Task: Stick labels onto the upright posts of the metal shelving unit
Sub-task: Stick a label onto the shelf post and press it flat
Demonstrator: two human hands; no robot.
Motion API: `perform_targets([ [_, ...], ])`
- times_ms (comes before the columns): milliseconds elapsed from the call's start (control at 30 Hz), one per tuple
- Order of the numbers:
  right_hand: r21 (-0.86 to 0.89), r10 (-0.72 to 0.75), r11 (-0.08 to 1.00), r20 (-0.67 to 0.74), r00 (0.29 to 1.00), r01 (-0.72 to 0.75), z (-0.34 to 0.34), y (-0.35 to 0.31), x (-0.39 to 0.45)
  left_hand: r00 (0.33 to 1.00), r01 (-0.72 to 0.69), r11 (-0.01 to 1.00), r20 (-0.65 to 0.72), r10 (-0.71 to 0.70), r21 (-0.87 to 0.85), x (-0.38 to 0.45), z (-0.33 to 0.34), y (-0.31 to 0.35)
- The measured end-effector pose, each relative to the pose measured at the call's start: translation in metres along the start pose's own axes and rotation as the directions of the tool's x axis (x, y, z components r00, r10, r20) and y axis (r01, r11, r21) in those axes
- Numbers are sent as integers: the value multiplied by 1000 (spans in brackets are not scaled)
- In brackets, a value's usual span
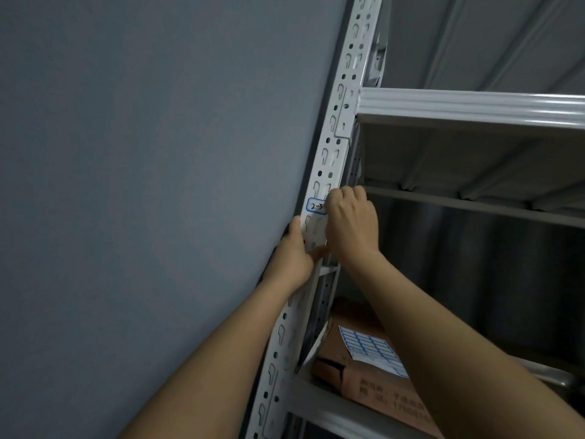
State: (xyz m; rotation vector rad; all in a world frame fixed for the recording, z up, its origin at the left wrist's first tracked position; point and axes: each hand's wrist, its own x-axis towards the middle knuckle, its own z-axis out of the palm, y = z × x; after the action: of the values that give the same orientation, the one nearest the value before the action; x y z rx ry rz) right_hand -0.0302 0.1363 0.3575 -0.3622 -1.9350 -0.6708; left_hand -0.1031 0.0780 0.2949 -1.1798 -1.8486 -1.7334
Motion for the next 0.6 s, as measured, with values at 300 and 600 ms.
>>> perform_targets([
  [300, 229, 73, 971, -36, 997, -63, 8, 8, -4, 1000, -1, 999, -9, 1, -45, 0, 1, -2],
  [600, 757, 283, 638, -66, 957, -137, 18, 19, -27, 999, -50, 998, -17, 49, -45, 1, 2, -7],
])
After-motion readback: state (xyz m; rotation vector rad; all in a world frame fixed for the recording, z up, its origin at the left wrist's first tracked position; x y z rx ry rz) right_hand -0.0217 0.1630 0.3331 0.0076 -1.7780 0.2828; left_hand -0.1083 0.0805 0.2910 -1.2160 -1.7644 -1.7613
